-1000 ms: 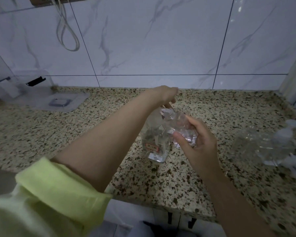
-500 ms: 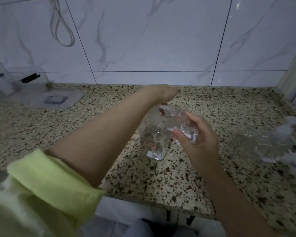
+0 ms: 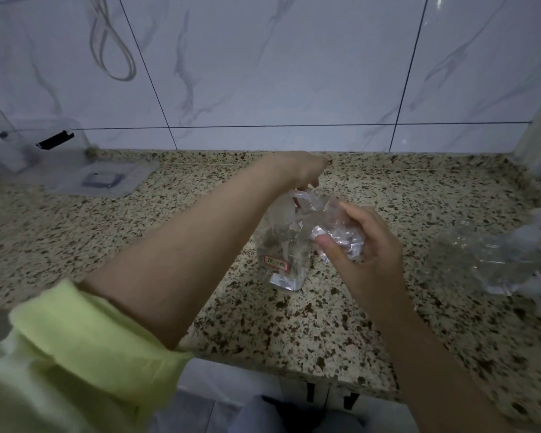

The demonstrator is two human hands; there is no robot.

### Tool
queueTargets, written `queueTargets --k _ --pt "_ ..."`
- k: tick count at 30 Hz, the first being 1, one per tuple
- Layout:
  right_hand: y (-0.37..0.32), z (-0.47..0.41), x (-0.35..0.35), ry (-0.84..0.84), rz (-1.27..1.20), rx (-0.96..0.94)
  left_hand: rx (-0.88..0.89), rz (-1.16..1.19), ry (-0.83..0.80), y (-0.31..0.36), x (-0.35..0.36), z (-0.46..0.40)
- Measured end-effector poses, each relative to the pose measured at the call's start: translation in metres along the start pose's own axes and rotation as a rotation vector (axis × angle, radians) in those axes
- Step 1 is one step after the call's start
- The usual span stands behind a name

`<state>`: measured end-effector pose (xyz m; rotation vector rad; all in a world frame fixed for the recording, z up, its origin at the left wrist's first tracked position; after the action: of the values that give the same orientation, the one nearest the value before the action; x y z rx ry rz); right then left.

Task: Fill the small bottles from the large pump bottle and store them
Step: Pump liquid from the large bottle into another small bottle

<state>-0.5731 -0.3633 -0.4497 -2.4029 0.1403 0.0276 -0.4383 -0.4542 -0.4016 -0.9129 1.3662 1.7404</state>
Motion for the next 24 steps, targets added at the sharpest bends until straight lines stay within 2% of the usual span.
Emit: queueTargets --k 4,9,15,18,24 --pt "0.0 0.0 0.0 0.001 -0.026 0.018 -0.017 0.057 -0.019 0.0 -0.004 0.0" --pt "0.003 0.0 0.001 0.003 -0.043 0.059 -0.102 0.317 -0.08 -0.007 -0.005 0.003" --pt "0.005 -0.005 0.006 -0.008 -0.095 0.115 -0.098 0.32 0.025 -0.011 -0.01 -0.003" --pt "0.005 -0.009 0.008 -0.003 -0.085 0.106 -0.109 0.386 0.009 -0.013 -0.013 -0.003" --pt "0.005 -0.007 0.006 0.004 -0.111 0.078 -0.144 0.741 -0.093 -0.007 -0.014 0.005"
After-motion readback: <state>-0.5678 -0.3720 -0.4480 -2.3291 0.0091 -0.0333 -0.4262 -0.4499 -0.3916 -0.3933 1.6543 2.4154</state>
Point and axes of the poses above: each hand's wrist, its own z-axis away from the middle knuckle, its own x-axis out of the palm, y = z × x, the point moved 9 cm from there along -z, towards the middle knuckle, and after that the axes turned 7 degrees about y, right-handed, at the moved point
